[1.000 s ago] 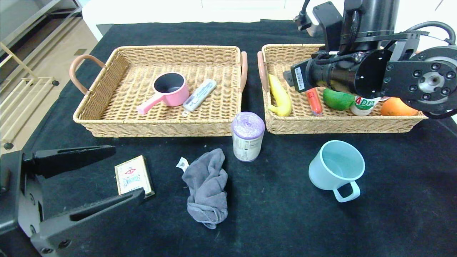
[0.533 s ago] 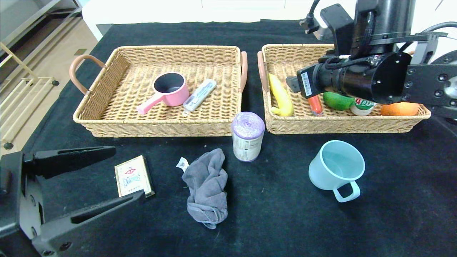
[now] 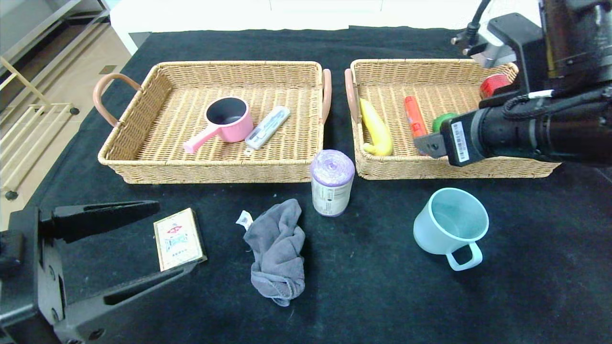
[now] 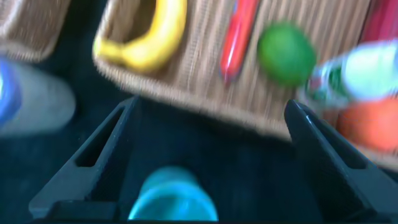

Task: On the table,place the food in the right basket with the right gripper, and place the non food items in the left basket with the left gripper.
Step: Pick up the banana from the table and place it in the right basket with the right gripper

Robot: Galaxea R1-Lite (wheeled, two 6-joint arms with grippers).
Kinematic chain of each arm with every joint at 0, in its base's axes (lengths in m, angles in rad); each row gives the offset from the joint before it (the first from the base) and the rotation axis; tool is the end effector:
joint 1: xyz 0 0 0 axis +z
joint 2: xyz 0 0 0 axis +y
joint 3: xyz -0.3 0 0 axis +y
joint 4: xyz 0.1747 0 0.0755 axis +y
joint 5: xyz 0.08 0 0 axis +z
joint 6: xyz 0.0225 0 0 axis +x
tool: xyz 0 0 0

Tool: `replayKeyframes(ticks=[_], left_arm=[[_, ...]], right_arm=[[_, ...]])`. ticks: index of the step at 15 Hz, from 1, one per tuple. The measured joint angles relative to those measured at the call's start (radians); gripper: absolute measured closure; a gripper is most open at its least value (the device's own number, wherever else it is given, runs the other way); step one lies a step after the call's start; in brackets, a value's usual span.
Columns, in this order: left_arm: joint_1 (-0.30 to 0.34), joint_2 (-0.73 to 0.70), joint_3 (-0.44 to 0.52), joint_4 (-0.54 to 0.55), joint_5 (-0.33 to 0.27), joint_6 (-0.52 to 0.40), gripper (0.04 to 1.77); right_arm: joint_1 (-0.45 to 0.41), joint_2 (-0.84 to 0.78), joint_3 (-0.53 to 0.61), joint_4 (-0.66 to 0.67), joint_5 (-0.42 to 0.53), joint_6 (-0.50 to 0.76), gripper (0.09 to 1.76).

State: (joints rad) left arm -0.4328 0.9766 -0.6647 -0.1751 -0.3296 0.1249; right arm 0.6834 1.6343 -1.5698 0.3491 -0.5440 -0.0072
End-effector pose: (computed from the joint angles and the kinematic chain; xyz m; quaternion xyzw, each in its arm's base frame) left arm 0.1075 -0.0577 0.2530 0.0613 0.0450 -0.3747 0.9240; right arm 0.2315 0.1735 0.3236 -0.1218 0.1676 0.0688 0.9759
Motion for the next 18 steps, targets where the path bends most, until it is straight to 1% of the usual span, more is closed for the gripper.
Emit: replayKeyframes(ticks=[2, 6, 7, 8, 9, 10, 13, 15, 18], left_arm=[[-0.001, 0.001, 0.002, -0.001, 0.000, 0.003, 0.09], [-0.001, 0.003, 0.003, -0.003, 0.000, 0.004, 0.09], [-0.001, 0.003, 0.003, -0.003, 0.000, 0.004, 0.09], [-0.001, 0.003, 0.003, -0.004, 0.000, 0.004, 0.09], [-0.001, 0.003, 0.003, -0.005, 0.000, 0.004, 0.09], [-0.001, 0.003, 0.004, -0.005, 0.000, 0.005, 0.09], [-0.001, 0.003, 0.005, -0.003, 0.000, 0.005, 0.09], [-0.001, 0.003, 0.005, -0.003, 0.000, 0.004, 0.09], [-0.001, 0.001, 0.005, -0.008, 0.000, 0.005, 0.09]], right_arm=[[0.015, -0.050, -0.003, 0.119, -0.002, 0.116, 0.16], [0.010, -0.110, -0.027, 0.331, 0.000, 0.271, 0.15], [0.011, -0.119, -0.044, 0.391, 0.010, 0.325, 0.15], [0.014, -0.127, -0.063, 0.446, 0.043, 0.383, 0.15], [0.015, -0.133, -0.076, 0.493, 0.080, 0.417, 0.15], [0.013, -0.137, -0.086, 0.534, 0.095, 0.444, 0.15], [0.012, -0.141, -0.097, 0.629, 0.121, 0.548, 0.15], [0.014, -0.142, -0.097, 0.661, 0.175, 0.582, 0.15], [0.007, -0.126, -0.090, 0.697, 0.187, 0.632, 0.15]])
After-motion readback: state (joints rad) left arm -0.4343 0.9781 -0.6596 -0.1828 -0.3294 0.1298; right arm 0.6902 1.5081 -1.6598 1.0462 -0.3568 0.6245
